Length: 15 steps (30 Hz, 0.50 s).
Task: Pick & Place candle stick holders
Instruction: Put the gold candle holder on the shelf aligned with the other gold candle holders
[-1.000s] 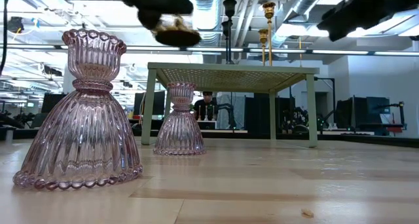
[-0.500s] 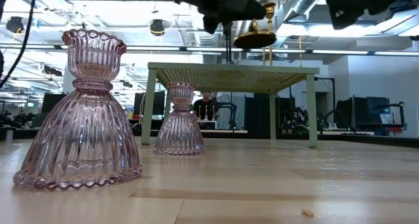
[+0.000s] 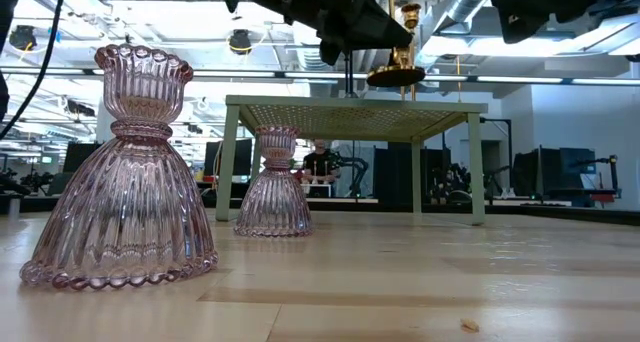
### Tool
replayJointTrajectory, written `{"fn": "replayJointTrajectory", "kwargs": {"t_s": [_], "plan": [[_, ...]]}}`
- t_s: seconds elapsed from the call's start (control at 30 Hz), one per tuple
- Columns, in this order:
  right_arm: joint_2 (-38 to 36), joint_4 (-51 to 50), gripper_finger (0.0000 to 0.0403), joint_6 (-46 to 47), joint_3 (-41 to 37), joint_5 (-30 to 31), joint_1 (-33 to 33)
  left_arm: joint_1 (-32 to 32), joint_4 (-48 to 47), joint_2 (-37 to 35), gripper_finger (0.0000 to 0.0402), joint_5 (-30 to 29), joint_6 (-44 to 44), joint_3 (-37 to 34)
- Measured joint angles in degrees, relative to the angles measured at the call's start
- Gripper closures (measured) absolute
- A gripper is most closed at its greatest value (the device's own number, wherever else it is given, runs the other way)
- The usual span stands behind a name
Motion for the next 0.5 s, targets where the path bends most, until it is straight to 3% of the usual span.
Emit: {"fn": "replayJointTrajectory", "kwargs": {"t_s": [0.27,0.5], "plan": [[6.51,16.26,0.0403,-0.15,0.04,0.97,-1.23,-0.21,0.7,0.38,0.0387,5.46,0.01,0.0],[14.48,19.22,0.0403,-0.07,0.04,1.07,-4.97,-0.27,1.26,0.38,0.0387,6.53,0.03,0.0]]}}
